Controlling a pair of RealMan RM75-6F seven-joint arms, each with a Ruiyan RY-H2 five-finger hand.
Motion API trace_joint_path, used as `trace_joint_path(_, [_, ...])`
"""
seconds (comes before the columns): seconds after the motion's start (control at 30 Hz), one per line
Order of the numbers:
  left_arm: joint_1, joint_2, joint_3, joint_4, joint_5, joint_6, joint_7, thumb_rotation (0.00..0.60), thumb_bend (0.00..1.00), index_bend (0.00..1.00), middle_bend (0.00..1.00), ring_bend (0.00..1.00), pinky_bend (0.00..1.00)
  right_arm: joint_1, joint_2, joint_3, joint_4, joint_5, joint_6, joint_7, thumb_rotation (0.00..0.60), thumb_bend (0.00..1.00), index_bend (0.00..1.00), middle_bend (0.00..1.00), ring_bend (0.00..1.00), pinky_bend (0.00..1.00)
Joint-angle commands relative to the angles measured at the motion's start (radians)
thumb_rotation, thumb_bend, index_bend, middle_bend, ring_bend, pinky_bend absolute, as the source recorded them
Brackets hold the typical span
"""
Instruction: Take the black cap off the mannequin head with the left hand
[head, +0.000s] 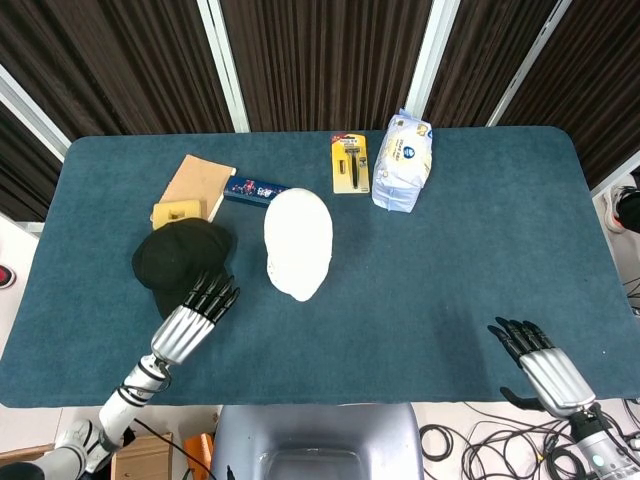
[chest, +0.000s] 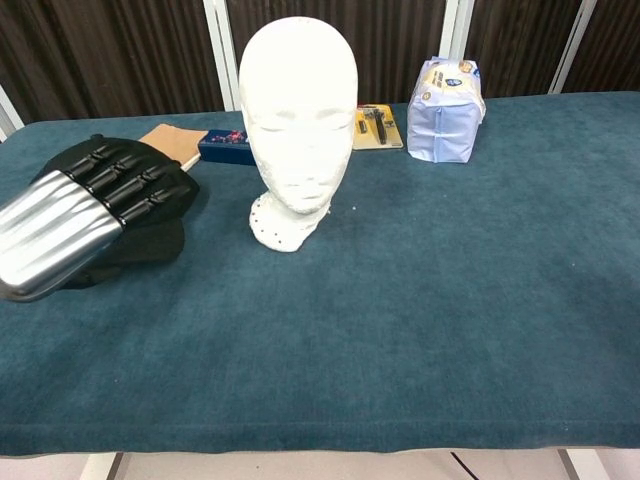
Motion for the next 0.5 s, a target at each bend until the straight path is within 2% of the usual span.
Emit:
trace_joint_path(0.03, [0.049, 0.078, 0.044, -0.167, -0.004, -0.033, 0.009, 0.6, 0.19, 0.0, 0.0, 0.0, 0.08, -0.001, 0.0, 0.001, 0.0, 0.001, 0.001, 0.0, 0.6, 0.21, 0.0, 0.0, 0.0, 0.07])
trace_joint_path(0.3, [0.092, 0.235, 0.081, -0.505, -0.068, -0.14, -0.04, 0.6, 0.18, 0.0, 0.0, 0.0, 0.08, -0.001, -0.002, -0.001, 0.0, 0.0, -0.001, -0.006, 0.6, 0.21, 0.0, 0.0, 0.0, 0.07])
trace_joint_path(0.5, [0.093, 0.424, 0.09, -0.83, -0.2, -0.296, -0.064, 0.6, 0.18, 0.0, 0.0, 0.0, 0.06, -0.004, -0.004, -0.001, -0.001, 0.0, 0.002, -0.009, 0.6, 0.21, 0.0, 0.0, 0.0, 0.07])
